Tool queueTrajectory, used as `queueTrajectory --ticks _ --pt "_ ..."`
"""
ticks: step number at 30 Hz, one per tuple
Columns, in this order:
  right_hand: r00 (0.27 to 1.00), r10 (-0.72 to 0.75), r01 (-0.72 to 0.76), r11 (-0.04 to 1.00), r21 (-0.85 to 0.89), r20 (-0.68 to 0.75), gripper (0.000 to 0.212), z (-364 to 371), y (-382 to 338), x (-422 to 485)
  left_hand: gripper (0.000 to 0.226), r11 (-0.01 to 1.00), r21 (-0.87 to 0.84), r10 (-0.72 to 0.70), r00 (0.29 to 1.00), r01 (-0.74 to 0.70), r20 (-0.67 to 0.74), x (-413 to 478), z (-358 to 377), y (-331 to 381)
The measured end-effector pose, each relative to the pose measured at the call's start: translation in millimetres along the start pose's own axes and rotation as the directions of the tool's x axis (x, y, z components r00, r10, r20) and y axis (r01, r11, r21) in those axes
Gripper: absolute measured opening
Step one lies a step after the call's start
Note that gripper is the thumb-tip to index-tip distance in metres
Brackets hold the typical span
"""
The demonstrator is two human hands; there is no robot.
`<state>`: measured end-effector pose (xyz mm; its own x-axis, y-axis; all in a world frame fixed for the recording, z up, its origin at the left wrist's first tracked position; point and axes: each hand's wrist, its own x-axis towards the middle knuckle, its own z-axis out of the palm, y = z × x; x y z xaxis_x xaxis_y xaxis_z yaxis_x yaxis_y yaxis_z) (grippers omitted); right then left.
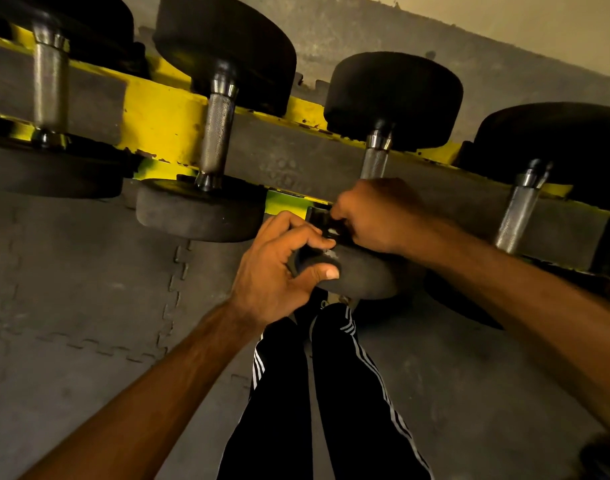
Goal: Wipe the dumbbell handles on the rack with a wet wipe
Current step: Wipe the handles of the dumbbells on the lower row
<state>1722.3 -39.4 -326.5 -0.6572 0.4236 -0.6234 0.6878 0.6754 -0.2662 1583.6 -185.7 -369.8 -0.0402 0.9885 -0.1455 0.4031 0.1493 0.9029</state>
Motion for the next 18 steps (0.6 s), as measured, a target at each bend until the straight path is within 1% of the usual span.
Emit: queueTrajectory --ticks 2,4,6,7,8,10,13,15,17,18 --pt "0.994 0.015 0.001 0.988 -0.157 0.106 0.02 -6 -16 20 0.034 1.0 -0.002 -0.008 1.0 0.008 0.014 0 -1 0" --pt "0.98 0.003 0.049 0.965 -0.258 0.199 0.025 -11 -26 35 0.032 1.0 -0.003 -0.03 0.999 0.03 0.018 0 -1 1" --pt "0.968 0.006 0.07 0.955 -0.289 0.251 0.027 -15 -29 42 0.032 0.999 -0.003 -0.046 0.999 0.046 0.017 0 -1 3" --pt "0.97 0.009 0.059 0.961 -0.272 0.243 0.026 -17 -27 41 0.033 0.999 -0.001 -0.048 0.999 0.048 0.017 0 -1 4" --pt "0.977 0.005 0.044 0.974 -0.224 0.212 0.024 -19 -24 37 0.034 0.999 0.003 -0.049 0.999 0.049 0.017 0 -1 4" --pt "0.993 0.01 -0.002 0.997 -0.072 0.117 0.019 -19 -13 21 0.036 0.999 0.001 -0.047 0.999 0.047 0.008 0 0 3" --pt "0.998 0.058 -0.051 0.976 0.21 -0.03 0.022 -5 6 -9 0.036 0.999 -0.01 -0.042 0.999 0.042 -0.006 0 1 2" --pt "0.985 0.133 -0.081 0.916 0.393 -0.106 0.019 8 9 -26 0.036 1.0 -0.01 -0.026 1.0 0.026 -0.002 0 0 2" --pt "0.949 0.29 -0.171 0.808 0.564 -0.126 0.009 19 8 -33 0.036 1.0 -0.008 -0.012 1.0 0.012 -0.003 0 -1 1" --pt "0.923 0.368 -0.228 0.764 0.604 -0.116 0.005 23 8 -33 0.036 1.0 -0.006 -0.011 1.0 0.011 -0.001 1 -1 1"
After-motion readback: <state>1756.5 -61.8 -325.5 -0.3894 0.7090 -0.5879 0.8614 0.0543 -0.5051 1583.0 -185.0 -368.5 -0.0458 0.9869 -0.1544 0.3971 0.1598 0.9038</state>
